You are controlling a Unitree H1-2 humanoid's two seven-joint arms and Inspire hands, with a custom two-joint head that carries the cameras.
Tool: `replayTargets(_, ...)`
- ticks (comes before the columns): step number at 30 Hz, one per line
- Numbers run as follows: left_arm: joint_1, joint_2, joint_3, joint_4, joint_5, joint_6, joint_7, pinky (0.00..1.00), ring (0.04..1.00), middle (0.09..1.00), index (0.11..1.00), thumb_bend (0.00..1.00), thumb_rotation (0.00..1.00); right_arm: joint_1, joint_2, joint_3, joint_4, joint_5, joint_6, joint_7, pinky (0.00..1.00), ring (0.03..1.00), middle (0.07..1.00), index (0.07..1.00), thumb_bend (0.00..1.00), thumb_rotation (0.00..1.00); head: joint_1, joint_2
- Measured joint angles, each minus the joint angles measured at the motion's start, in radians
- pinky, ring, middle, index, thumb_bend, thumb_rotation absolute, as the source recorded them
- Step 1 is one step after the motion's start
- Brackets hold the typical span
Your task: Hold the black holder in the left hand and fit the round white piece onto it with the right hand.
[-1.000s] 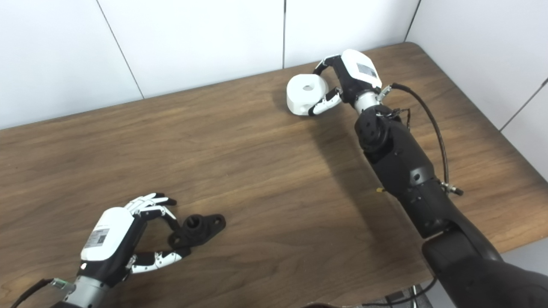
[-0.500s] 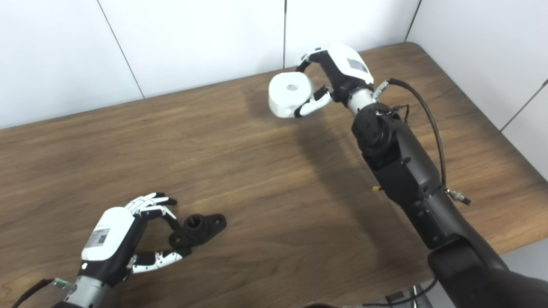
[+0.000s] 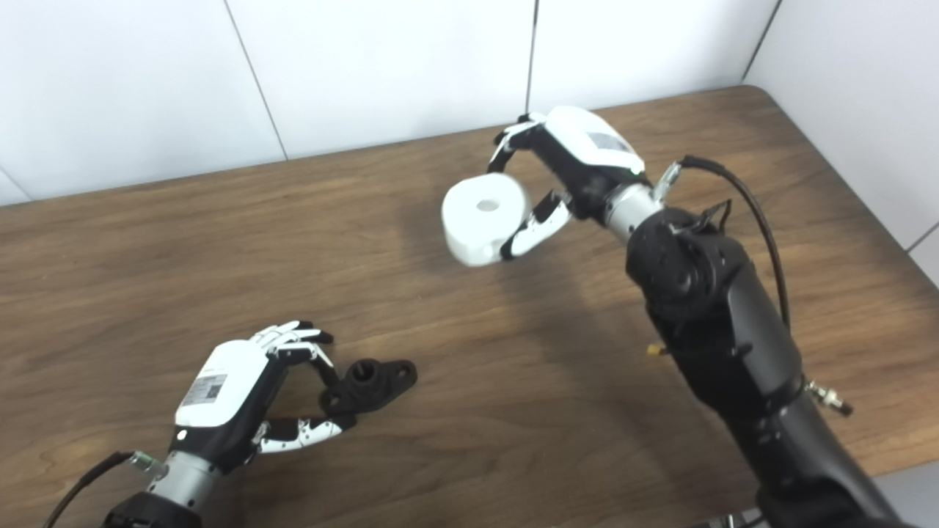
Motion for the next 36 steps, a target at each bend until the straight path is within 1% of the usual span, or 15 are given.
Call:
replayTargets(1,0.000,-0.001,-0.002,-0.001,0.002,0.003,-0.001,0.87,0.881,0.796,0.490,0.51,0.06,0.007,0.009,0.001,-0.016,-0.003,0.000,0.015,0.81,0.941,0.840,0.483,0.52,0.13,0.005,0.000)
replayTargets(2,0.000,-0.003,-0.003,-0.002,0.004,0.007,-0.002,0.87,0.881,0.796,0.490,0.51,0.06,0.014,0.014,0.003,-0.030,-0.004,0.000,0.029,0.83,0.942,0.841,0.483,0.52,0.13,0.009,0.002)
replayTargets(5,0.000,-0.008,-0.005,-0.002,0.008,0.013,-0.002,0.87,0.878,0.795,0.490,0.51,0.06,0.033,0.020,0.021,-0.075,-0.019,0.000,0.054,0.94,0.945,0.838,0.483,0.52,0.13,0.018,0.006)
replayTargets(7,0.000,-0.008,-0.006,-0.002,0.010,0.014,-0.001,0.87,0.878,0.796,0.490,0.51,0.06,0.045,0.029,0.033,-0.099,-0.020,-0.002,0.058,0.97,0.949,0.840,0.483,0.52,0.14,0.025,0.009)
replayTargets(11,-0.003,-0.012,-0.012,-0.003,0.014,0.022,-0.001,0.87,0.878,0.798,0.490,0.51,0.06,0.070,0.053,0.057,-0.109,-0.017,-0.015,0.059,1.00,0.946,0.837,0.482,0.52,0.13,0.032,0.012)
replayTargets(18,-0.008,-0.019,-0.020,-0.003,0.022,0.034,-0.002,0.88,0.880,0.798,0.490,0.51,0.06,0.099,0.074,0.092,-0.117,-0.014,-0.043,0.059,0.95,0.954,0.838,0.483,0.52,0.14,0.048,0.017)
replayTargets(22,-0.013,-0.021,-0.028,-0.003,0.030,0.039,-0.004,0.87,0.878,0.797,0.490,0.51,0.06,0.099,0.088,0.105,-0.118,-0.001,-0.060,0.059,0.95,0.955,0.839,0.482,0.52,0.14,0.058,0.020)
replayTargets(27,-0.022,-0.032,-0.037,-0.004,0.041,0.057,-0.018,0.88,0.883,0.801,0.490,0.51,0.06,0.099,0.099,0.109,-0.120,0.003,-0.081,0.058,0.95,0.956,0.835,0.482,0.52,0.14,0.064,0.020)
replayTargets(29,-0.024,-0.037,-0.041,-0.005,0.046,0.068,-0.024,0.88,0.881,0.800,0.490,0.51,0.06,0.099,0.104,0.110,-0.122,0.003,-0.086,0.058,0.93,0.955,0.835,0.482,0.52,0.14,0.075,0.021)
replayTargets(36,-0.026,-0.048,-0.049,-0.008,0.055,0.083,-0.031,0.88,0.884,0.801,0.489,0.51,0.06,0.093,0.118,0.110,-0.122,0.003,-0.094,0.058,0.91,0.949,0.829,0.482,0.52,0.14,0.094,0.022)
